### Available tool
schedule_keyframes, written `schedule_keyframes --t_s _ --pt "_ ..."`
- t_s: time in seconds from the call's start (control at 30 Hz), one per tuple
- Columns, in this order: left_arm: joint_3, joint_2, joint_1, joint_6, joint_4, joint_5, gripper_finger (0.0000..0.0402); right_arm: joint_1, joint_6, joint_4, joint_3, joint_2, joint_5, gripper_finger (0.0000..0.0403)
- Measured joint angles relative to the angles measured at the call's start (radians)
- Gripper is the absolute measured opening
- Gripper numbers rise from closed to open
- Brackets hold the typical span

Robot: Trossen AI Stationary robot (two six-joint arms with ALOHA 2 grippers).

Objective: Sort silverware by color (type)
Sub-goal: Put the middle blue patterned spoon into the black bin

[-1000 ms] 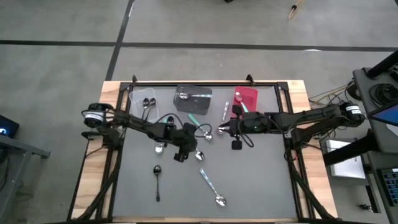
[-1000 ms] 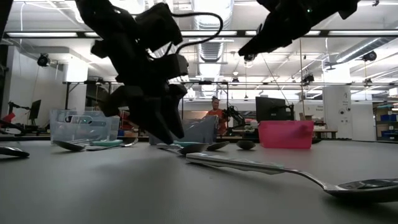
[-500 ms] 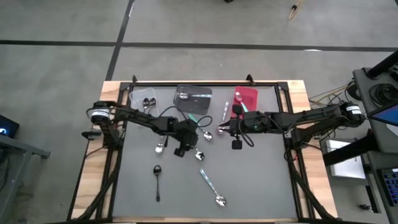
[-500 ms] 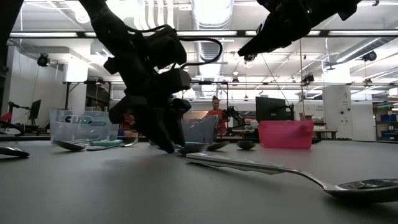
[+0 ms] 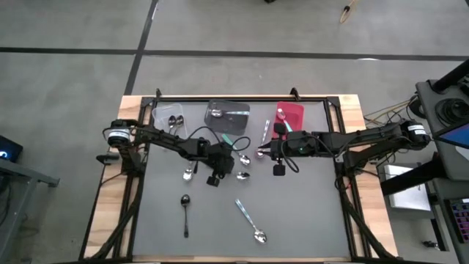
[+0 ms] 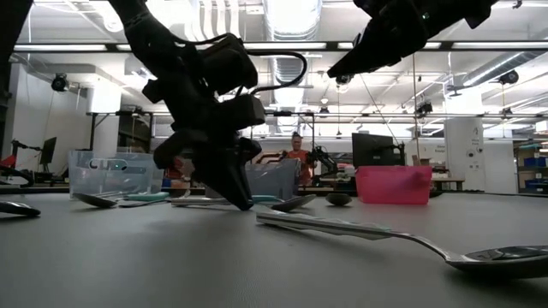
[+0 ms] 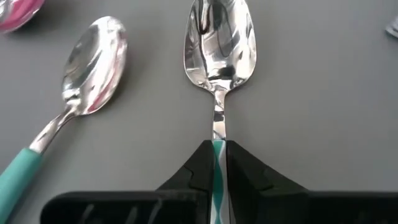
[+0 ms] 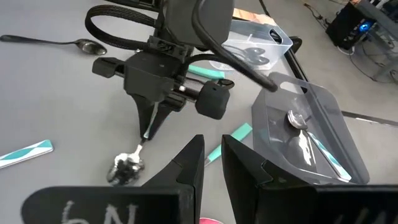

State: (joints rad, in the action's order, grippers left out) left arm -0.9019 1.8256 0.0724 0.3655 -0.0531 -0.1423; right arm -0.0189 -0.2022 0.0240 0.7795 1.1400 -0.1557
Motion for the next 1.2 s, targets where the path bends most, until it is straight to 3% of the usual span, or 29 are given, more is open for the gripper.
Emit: schedule_keyframes --t_s 0.13,0.53,0.9,1.2 --pt "0.004 -0.022 -0.018 -0.093 0.021 0.034 0.0008 0.000 0.002 -0.002 0.000 0.000 0.000 0.0047" --pt "0.003 -0.237 -0.124 -0.249 0.030 0.344 0.0006 0.000 0.011 -0.007 0.000 0.000 0.000 0.0047" --pt "0.003 -0.424 -0.280 -0.416 -0.008 0.768 0.0006 0.000 0.008 -0.040 0.000 0.001 -0.001 0.0047" --pt "0.033 -0.469 -0.424 -0.493 -0.003 0.997 0.0010 0.000 0.001 -0.067 0.000 0.001 -0.001 0.0047"
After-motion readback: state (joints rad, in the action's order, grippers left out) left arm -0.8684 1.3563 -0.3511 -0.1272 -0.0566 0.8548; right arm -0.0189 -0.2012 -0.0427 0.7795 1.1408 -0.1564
